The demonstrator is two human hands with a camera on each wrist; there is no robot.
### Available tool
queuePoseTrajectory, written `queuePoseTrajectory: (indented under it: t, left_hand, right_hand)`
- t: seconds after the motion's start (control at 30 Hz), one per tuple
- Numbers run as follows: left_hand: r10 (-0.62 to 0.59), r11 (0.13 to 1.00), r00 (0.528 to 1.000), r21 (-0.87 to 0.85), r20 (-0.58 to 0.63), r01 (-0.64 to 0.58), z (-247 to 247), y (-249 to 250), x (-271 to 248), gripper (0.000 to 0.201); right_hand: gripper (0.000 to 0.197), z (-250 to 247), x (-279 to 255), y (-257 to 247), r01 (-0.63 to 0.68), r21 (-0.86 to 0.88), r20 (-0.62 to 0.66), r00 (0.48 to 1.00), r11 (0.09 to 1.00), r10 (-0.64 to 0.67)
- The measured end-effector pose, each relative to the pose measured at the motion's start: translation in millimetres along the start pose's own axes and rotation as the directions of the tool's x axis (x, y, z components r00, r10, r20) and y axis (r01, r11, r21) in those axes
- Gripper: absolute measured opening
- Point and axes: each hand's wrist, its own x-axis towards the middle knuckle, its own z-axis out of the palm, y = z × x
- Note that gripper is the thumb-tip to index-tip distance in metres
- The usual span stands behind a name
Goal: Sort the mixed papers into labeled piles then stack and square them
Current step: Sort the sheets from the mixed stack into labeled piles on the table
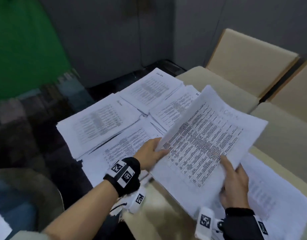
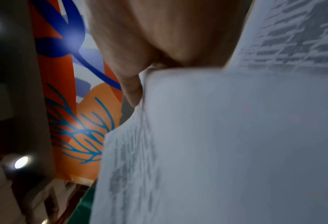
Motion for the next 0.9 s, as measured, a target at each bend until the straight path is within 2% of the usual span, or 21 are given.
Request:
queuePoseTrajectory:
  t: [0.03, 0.13, 0.2, 0.27, 0.3, 0.37, 0.47, 0.53, 0.6, 0.67, 0.73, 0.8, 0.9]
  left_hand:
    - [-0.01, 0.999, 0.999, -0.035, -0.044, 0.008, -19.6, -10.1, -1.6, 0.035]
    - [-0.038, 0.991, 0.988, -0.131, -0.152, 0.018, -86.1, -42.7, -5.1, 0.038]
    - [-0.083, 0.989, 0.976, -0.136, -0.201, 0.056, -139.5, -69.3, -2.5, 0.027]
    - [-0.121, 0.993, 0.96, -0.041, -0.251, 0.115, -197.0, -97.1, 0.9, 0.012]
    - [-0.141, 0.989, 0.95, -0.003, -0.277, 0.146, -225.1, -111.7, 3.1, 0.011]
    - [-0.18, 0.977, 0.937, 0.06, -0.3, 0.207, -274.7, -141.2, 7.7, 0.015]
    - [-0.212, 0.924, 0.935, 0.254, -0.284, 0.287, -326.7, -174.4, 20.9, 0.023]
    - [-0.245, 0.851, 0.936, 0.407, -0.251, 0.332, -346.4, -192.2, 32.3, 0.026]
    - [-0.292, 0.727, 0.923, 0.569, -0.251, 0.385, -355.8, -205.1, 43.9, 0.036]
    - [-0.327, 0.596, 0.895, 0.668, -0.304, 0.445, -357.7, -211.7, 53.3, 0.049]
    - [-0.285, 0.526, 0.872, 0.695, -0.398, 0.489, -353.8, -210.2, 61.8, 0.055]
    - [-0.181, 0.515, 0.863, 0.702, -0.472, 0.492, -343.5, -198.7, 69.9, 0.05]
    - [-0.084, 0.613, 0.892, 0.683, -0.445, 0.399, -316.6, -169.3, 81.7, 0.041]
  right_hand:
    - [0.011, 11.8, 3.4, 6.4, -0.016, -0.027, 0.031, 0.999, 1.0, 0.017]
    - [0.018, 36.8, 10.3, 42.2, -0.063, -0.22, 0.041, 0.996, 0.973, 0.074]
    - [0.012, 42.0, 8.3, 74.7, -0.131, -0.354, -0.003, 0.99, 0.926, 0.138]
    - [0.009, 44.7, 0.9, 102.1, -0.17, -0.487, -0.041, 0.984, 0.857, 0.172]
    - [0.011, 46.8, -2.7, 111.6, -0.175, -0.558, -0.06, 0.983, 0.811, 0.171]
    - [0.012, 55.3, -10.6, 121.3, -0.161, -0.676, -0.099, 0.987, 0.719, 0.128]
    - [0.009, 64.9, -18.3, 122.9, -0.156, -0.749, -0.13, 0.988, 0.644, 0.089]
    - [0.017, 66.5, -19.1, 125.5, -0.204, -0.759, -0.127, 0.978, 0.618, 0.166]
    - [0.018, 73.3, -19.8, 122.5, -0.19, -0.795, -0.138, 0.982, 0.576, 0.132]
    - [0.014, 86.1, -25.0, 115.7, -0.176, -0.815, -0.14, 0.984, 0.552, 0.107]
    - [0.015, 89.1, -28.7, 114.4, -0.146, -0.786, -0.12, 0.989, 0.601, 0.083]
    - [0.011, 80.9, -23.5, 121.4, -0.172, -0.727, -0.178, 0.982, 0.665, 0.06]
    - [0.005, 72.0, -21.3, 122.8, -0.176, -0.702, -0.191, 0.98, 0.69, 0.055]
